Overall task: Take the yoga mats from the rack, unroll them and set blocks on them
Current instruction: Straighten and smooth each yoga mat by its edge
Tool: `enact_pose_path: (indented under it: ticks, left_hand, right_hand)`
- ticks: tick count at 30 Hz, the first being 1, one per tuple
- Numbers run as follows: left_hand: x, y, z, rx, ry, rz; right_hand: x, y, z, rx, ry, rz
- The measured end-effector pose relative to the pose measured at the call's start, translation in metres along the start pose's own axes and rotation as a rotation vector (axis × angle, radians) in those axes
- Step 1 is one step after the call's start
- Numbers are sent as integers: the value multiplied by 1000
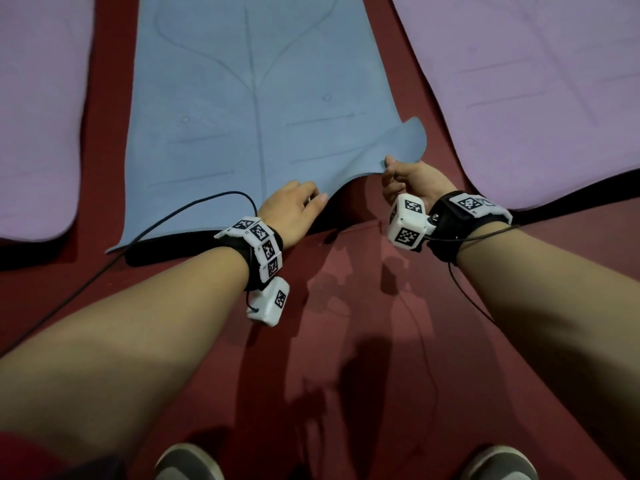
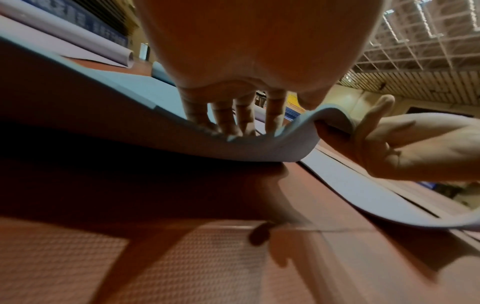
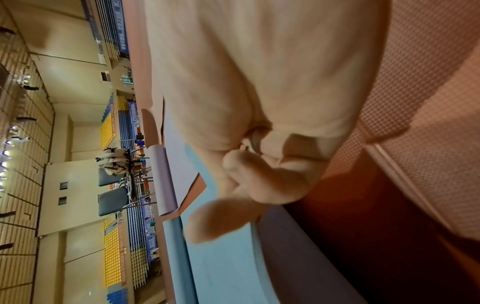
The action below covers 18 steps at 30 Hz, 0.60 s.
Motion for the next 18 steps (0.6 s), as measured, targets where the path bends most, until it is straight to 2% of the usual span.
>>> enact_pose_path:
  ticks: [3,9,13,18]
  left_hand:
    - [-7,-1,0,29,-19,-16]
    - [-15,1,2,88,-34,-59]
    - [-17,5,12,43,2,-89]
    - [-21,15,16,-49,-5,-39]
  right_hand:
    - [0,6,-1,13,35,-40]
    - [-6,2,-7,18,-51,-35]
    - [-13,-11,-8,98,-82,49]
    - [-15,-7,-1,162,-70,41]
Point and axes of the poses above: each hand's wrist, its own x-axis away from the middle knuckle, its own y-axis out of the palm, z = x × y, the point moved 10 cm from there along -x, towards the middle knuckle, and after that the axes turned 14 degrees about -y, right-handed, at the moved point
